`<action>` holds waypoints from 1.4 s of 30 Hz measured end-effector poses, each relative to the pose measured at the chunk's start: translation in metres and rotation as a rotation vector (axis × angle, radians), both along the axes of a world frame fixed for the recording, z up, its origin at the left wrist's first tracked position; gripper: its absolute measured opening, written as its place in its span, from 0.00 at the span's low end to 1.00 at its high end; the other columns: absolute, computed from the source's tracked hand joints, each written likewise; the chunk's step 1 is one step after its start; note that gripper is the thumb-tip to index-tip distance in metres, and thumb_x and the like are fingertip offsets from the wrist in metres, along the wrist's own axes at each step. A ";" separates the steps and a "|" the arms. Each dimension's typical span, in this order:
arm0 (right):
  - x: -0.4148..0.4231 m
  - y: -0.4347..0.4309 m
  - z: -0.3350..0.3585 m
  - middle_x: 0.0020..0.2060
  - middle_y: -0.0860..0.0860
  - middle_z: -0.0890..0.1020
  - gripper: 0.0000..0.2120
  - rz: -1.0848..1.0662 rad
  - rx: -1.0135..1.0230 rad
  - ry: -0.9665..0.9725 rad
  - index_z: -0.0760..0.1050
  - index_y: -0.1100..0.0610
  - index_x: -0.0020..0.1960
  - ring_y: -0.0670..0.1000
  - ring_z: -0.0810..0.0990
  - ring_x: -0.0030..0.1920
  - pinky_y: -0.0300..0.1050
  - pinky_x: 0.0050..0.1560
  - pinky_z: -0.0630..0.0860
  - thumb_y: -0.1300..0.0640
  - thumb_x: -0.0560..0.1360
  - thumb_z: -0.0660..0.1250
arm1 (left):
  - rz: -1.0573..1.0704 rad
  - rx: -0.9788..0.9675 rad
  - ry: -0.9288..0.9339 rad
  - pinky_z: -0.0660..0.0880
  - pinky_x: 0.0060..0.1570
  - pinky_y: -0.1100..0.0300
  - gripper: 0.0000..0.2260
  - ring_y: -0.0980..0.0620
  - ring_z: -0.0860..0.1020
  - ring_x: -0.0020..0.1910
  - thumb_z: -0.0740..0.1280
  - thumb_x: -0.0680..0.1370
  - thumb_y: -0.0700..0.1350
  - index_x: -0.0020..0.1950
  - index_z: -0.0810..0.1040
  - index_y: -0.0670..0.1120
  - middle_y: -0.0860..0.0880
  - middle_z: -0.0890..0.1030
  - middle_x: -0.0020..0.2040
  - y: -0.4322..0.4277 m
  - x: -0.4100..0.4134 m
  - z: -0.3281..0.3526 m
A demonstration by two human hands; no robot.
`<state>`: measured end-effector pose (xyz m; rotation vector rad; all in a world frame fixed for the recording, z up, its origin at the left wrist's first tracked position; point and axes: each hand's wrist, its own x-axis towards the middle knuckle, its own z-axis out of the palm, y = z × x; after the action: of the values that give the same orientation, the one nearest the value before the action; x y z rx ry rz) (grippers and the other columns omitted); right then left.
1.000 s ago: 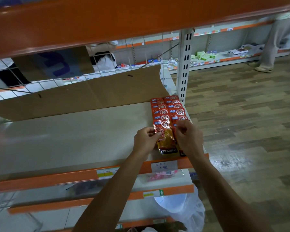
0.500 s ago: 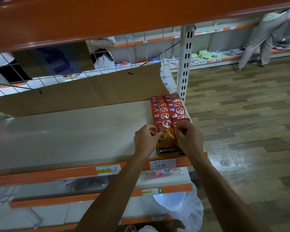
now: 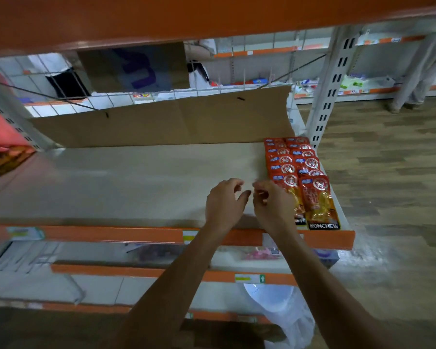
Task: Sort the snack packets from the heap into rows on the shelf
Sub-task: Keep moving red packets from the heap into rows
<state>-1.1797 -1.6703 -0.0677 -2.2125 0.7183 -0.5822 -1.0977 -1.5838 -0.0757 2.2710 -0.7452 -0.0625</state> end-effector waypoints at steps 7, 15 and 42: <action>0.062 0.106 -0.007 0.61 0.54 0.79 0.16 0.169 -0.070 0.114 0.76 0.57 0.64 0.56 0.76 0.61 0.45 0.62 0.69 0.60 0.76 0.63 | 0.095 0.182 -0.146 0.66 0.63 0.58 0.18 0.49 0.72 0.64 0.64 0.79 0.51 0.68 0.74 0.49 0.49 0.77 0.65 0.122 0.053 0.001; 0.141 0.258 -0.011 0.62 0.55 0.78 0.16 0.328 -0.152 0.082 0.75 0.58 0.64 0.57 0.73 0.64 0.46 0.63 0.67 0.57 0.77 0.64 | 0.220 0.217 -0.219 0.67 0.66 0.54 0.18 0.45 0.71 0.66 0.64 0.79 0.50 0.67 0.75 0.44 0.45 0.76 0.67 0.289 0.110 0.003; 0.461 0.608 -0.002 0.59 0.53 0.78 0.15 0.739 -0.012 0.037 0.74 0.55 0.62 0.55 0.73 0.61 0.46 0.58 0.69 0.56 0.76 0.66 | 0.734 0.462 -0.103 0.69 0.64 0.47 0.27 0.43 0.66 0.69 0.62 0.78 0.58 0.74 0.64 0.48 0.45 0.69 0.71 0.645 0.370 0.012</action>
<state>-0.7184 -1.0624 -0.0697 -2.2871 -0.1137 -0.1659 -0.7275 -0.9385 -0.0635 2.8700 0.1116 0.2537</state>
